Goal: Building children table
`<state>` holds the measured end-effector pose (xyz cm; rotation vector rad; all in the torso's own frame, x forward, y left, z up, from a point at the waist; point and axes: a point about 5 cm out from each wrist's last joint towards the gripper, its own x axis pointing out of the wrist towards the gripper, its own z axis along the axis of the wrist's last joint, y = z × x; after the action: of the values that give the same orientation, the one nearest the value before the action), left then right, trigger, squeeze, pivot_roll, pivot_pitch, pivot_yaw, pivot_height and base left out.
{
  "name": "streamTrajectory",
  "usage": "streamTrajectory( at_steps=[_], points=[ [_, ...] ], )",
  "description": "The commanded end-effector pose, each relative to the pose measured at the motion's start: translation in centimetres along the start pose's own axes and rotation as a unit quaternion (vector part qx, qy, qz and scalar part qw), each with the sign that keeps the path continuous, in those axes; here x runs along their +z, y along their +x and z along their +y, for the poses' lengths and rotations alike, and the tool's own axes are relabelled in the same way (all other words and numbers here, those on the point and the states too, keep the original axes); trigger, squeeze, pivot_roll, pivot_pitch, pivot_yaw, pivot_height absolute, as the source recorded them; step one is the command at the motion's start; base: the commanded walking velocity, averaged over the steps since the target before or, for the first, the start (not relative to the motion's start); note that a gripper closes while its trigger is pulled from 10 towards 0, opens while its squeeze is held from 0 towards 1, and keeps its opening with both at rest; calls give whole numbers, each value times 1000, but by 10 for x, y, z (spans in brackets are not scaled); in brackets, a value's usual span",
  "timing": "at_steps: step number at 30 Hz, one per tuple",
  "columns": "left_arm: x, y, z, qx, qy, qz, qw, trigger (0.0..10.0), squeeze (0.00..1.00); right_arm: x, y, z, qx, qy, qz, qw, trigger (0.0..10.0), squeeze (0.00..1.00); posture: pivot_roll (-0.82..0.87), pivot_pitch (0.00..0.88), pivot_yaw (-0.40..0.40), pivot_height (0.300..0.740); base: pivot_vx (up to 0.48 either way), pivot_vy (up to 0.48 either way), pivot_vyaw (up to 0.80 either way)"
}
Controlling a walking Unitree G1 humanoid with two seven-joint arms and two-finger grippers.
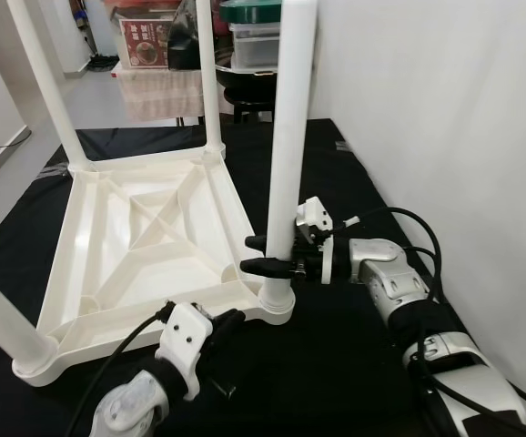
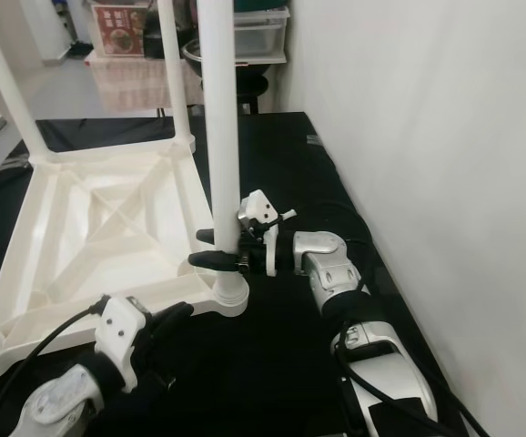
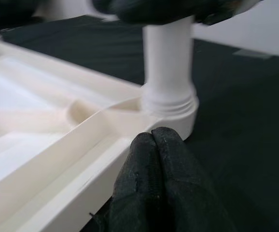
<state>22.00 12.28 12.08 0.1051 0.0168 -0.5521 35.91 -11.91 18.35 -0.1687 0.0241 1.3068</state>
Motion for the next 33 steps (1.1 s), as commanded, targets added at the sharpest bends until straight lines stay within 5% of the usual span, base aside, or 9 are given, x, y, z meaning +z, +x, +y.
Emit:
streamTrajectory(
  at_steps=[1, 8, 14, 15, 18, 19, 30, 31, 33],
  points=[
    [-1, -2, 0, 5, 6, 9, 1000, 10000, 0, -17, -8, 1, -28, 9, 36, 999, 0, 0, -17, 95, -35, 740, 0, 0, 0],
    [0, -7, 12, 39, 10, 16, 999, 10000, 0, -60, -19, 63, -417, 102, 111, 896, 0, 0, -70, 151, 3, 740, 0, 0, 0],
    [1, 5, 15, 5, 16, 10, 1000, 10000, 0, -49, -8, 70, -370, 64, 105, 921, 0, 0, -87, 127, 7, 740, 0, 0, 0],
    [1, 8, 15, -5, 15, 9, 1000, 10000, 0, -51, -8, 66, -373, 69, 109, 919, 6353, 0, -89, 126, 8, 740, 0, 0, 0],
    [1, 9, 13, -11, 7, 7, 1000, 10000, 0, -49, -3, 63, -356, 80, 96, 926, 10000, 24, -92, 120, 7, 740, 0, 0, 0],
    [2, 9, 13, -5, 3, 6, 1000, 10000, 0, -44, -2, 61, -342, 85, 79, 933, 10000, 1000, -88, 119, 4, 740, 0, 0, 0],
    [2, 15, 10, -12, -4, 3, 1000, 10000, 0, 13, 0, 44, -169, 12, -41, 985, 10000, 1000, -95, 101, -12, 740, 0, 0, 0],
    [2, 16, 9, -14, -5, 2, 1000, 10000, 0, 14, 1, 42, -119, 0, -33, 992, 10000, 722, -85, 97, -18, 740, 0, 0, 0],
    [2, 16, 8, -15, -6, 2, 1000, 10000, 0, 14, 2, 41, -85, -8, -26, 996, 10000, 722, -85, 97, -18, 740, 0, 0, 0]
  ],
)
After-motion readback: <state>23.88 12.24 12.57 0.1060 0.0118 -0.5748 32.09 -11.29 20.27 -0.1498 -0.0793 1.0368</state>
